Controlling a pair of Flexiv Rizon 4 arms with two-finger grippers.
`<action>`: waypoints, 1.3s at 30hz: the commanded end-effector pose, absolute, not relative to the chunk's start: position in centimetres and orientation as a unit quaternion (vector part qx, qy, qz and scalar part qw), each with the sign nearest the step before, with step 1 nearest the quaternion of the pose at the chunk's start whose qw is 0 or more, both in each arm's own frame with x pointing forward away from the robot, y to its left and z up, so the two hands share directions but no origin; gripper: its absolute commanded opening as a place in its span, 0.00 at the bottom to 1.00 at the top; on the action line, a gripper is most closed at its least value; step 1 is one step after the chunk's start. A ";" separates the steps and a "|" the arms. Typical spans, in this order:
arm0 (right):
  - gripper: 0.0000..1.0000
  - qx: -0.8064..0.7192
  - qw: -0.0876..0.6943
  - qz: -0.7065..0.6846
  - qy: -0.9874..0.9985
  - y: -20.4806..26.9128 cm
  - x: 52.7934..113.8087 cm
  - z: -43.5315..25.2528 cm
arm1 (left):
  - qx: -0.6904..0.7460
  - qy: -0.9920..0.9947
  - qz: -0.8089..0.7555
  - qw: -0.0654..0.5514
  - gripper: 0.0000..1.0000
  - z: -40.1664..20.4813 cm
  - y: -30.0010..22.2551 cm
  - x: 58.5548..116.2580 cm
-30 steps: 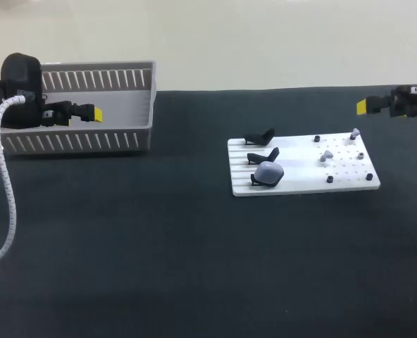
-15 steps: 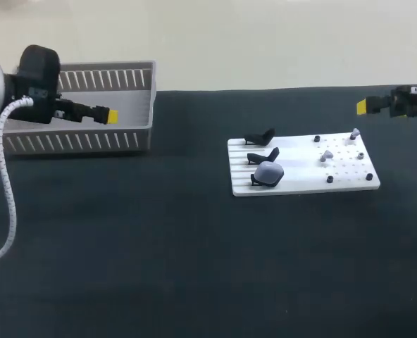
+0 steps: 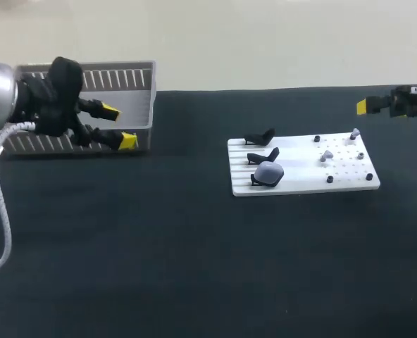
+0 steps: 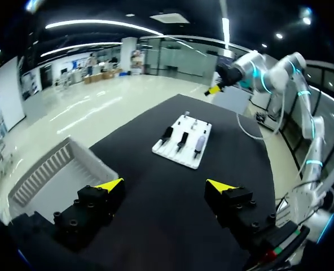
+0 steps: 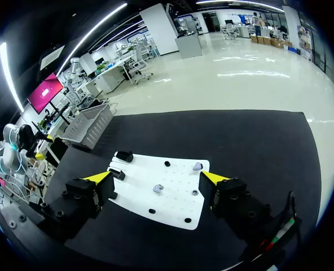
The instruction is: Pick up each earbud case from the left stands, insert the matching earbuds, close the lid, and place the case in the box.
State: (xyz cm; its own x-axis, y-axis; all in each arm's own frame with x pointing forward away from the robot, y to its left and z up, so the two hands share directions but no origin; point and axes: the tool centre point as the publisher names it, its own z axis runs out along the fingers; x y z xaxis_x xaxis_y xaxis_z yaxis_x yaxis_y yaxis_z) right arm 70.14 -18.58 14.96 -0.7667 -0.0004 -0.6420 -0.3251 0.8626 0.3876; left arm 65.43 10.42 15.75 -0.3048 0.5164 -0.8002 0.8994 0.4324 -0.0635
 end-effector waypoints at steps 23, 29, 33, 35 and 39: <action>1.00 -0.090 0.330 0.246 0.907 -18.6 70.1 15.0 | 0.489 0.718 -0.318 0.380 1.00 13.1 7.8 65.7; 1.00 -0.090 0.330 0.246 0.907 -18.6 70.1 15.0 | 0.526 0.681 -0.351 0.368 1.00 11.2 3.5 65.9; 1.00 -0.090 0.330 0.246 0.907 -18.6 70.1 15.0 | 0.565 0.650 -0.359 0.360 1.00 10.4 1.0 66.0; 1.00 -0.090 0.330 0.246 0.907 -18.6 70.1 15.0 | 0.580 0.640 -0.358 0.354 1.00 10.2 0.0 66.0; 1.00 -0.090 0.330 0.246 0.907 -18.6 70.1 15.0 | 0.595 0.630 -0.364 0.342 1.00 9.9 -1.4 66.1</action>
